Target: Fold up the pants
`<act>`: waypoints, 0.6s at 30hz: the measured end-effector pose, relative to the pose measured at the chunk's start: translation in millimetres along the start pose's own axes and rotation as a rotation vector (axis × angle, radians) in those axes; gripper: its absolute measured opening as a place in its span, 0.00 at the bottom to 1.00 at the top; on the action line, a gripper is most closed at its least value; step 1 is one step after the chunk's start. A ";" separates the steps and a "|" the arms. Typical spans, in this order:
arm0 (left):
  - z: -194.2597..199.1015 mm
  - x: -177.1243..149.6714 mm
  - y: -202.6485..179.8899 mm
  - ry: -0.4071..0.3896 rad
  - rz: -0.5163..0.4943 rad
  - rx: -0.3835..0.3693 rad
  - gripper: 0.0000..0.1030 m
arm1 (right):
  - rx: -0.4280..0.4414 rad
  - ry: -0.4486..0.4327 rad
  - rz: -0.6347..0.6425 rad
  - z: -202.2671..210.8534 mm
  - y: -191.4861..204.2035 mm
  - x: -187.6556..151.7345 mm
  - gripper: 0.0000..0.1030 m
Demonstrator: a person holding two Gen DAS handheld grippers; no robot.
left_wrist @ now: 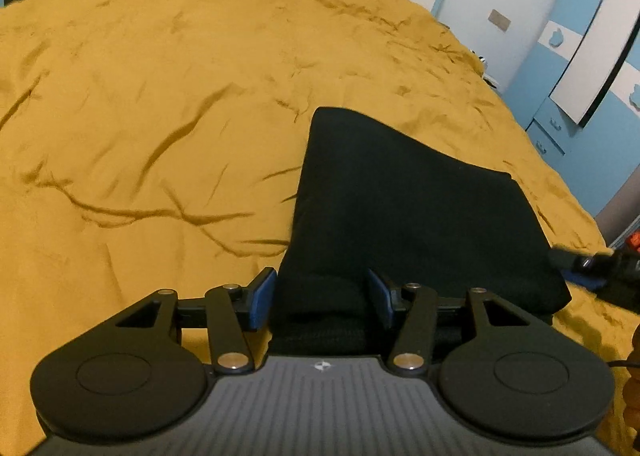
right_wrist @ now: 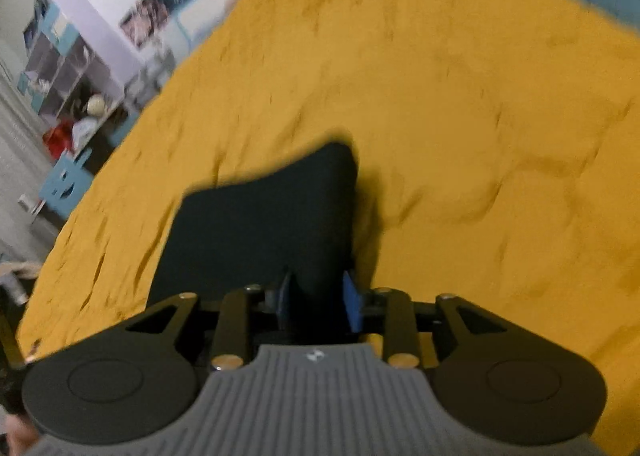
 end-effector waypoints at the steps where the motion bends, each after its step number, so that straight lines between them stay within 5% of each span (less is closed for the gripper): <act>1: -2.9 0.0 -0.6 0.012 0.013 -0.004 0.59 | -0.011 -0.033 0.012 3.7 -0.4 2.9 0.26; 12: 7.5 -21.8 9.6 0.086 0.035 -0.043 0.59 | -0.053 0.111 -0.006 -24.9 -19.9 -2.8 0.30; 14: 5.9 -21.4 9.8 0.088 0.036 -0.045 0.59 | -0.007 0.084 0.048 -9.1 -9.4 0.5 0.30; 16: 4.6 -21.4 8.5 0.089 0.034 -0.040 0.60 | 0.054 0.152 0.095 -5.0 -2.0 -10.1 0.30; 18: 6.1 -20.9 6.4 0.089 0.022 -0.037 0.60 | 0.000 0.226 0.177 -7.8 -4.3 -24.7 0.37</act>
Point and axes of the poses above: each gripper's, at about its wrist camera, not at the fingertips, and z roughly against the way its jaws point, y to its left, x to its top, the point moved 7 cm from there along -z, roughly the way its jaws point, and after that the axes turned 2 degrees about z, right-handed, at the moved point
